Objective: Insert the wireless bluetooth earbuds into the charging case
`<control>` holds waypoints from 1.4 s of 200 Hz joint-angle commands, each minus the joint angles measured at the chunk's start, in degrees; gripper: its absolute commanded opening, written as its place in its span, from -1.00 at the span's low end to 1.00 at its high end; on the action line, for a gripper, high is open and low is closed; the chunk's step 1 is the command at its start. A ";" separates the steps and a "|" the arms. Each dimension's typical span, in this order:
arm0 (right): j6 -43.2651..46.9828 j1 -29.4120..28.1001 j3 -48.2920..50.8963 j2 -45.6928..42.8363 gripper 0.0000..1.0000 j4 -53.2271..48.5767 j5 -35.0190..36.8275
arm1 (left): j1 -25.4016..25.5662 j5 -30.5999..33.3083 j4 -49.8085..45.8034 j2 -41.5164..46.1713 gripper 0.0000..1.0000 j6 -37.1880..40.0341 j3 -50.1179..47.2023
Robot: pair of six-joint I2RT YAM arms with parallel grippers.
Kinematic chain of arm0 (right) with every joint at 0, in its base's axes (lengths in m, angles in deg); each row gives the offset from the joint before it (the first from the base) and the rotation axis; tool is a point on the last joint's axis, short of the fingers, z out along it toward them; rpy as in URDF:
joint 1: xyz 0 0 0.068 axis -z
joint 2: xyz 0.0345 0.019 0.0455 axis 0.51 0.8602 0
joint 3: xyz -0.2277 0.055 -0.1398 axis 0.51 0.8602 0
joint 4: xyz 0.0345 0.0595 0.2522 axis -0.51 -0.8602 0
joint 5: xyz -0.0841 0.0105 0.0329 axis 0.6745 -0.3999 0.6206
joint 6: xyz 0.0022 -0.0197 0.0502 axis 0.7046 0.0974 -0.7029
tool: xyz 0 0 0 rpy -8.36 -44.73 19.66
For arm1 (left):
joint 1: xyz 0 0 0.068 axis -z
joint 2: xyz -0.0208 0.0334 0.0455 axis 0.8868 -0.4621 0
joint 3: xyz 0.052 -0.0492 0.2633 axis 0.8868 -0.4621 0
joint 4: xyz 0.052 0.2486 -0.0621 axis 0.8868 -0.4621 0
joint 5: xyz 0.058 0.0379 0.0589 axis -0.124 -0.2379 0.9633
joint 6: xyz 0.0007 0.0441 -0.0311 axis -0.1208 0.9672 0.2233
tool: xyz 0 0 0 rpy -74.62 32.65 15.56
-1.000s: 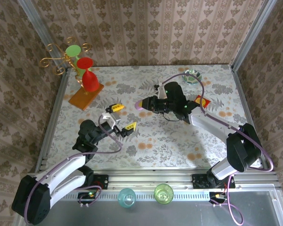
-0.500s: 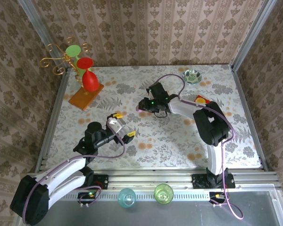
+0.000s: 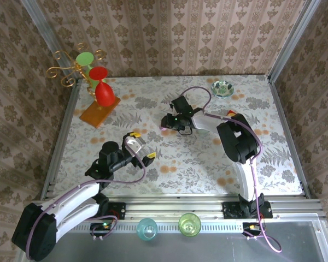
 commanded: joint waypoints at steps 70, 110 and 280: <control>18.16 5.32 21.73 -29.08 0.86 2.45 22.90 | -8.12 23.69 -6.82 11.22 1.00 -2.16 0.77; 35.76 8.55 39.74 -48.96 0.96 13.06 39.01 | -15.38 26.38 -2.86 7.14 1.00 -1.69 -1.36; 35.24 30.46 58.97 -34.56 1.00 56.13 18.17 | -34.48 13.48 31.52 -40.80 1.00 -9.66 7.36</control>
